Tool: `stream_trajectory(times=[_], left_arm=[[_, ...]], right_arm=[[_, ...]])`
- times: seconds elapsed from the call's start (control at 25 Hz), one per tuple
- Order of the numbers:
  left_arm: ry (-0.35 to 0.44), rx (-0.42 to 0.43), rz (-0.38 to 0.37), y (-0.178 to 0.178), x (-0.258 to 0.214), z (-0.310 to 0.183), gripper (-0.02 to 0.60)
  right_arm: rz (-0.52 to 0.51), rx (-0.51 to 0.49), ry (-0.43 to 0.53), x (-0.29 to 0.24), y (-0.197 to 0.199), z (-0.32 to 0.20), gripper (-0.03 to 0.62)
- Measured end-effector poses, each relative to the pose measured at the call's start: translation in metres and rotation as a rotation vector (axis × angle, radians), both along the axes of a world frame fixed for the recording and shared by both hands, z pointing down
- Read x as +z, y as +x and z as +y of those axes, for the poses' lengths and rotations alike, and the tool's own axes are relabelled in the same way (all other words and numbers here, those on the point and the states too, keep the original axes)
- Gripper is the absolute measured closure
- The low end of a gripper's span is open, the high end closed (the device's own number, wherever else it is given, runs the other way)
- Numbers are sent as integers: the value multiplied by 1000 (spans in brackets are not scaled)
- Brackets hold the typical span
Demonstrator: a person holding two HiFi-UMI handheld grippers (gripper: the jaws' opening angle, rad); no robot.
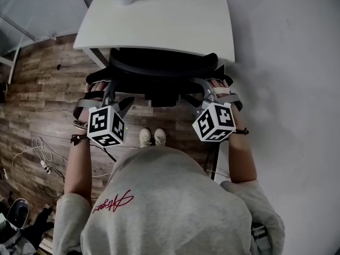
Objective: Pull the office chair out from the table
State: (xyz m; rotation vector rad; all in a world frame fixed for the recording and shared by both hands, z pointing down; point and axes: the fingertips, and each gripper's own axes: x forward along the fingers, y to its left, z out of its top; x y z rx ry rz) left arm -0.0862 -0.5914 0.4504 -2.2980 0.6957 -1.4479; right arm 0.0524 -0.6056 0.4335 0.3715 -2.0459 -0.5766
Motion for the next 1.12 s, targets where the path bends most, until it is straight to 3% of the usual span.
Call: stream_trajectory(times=[0.48, 1.12], left_arm=[[10, 30, -144, -5, 18, -7, 310], [-11, 49, -194, -3, 31, -11, 338]], right_arm=[[82, -39, 8, 14, -5, -1, 375], [150, -75, -9, 37, -9, -5, 390]])
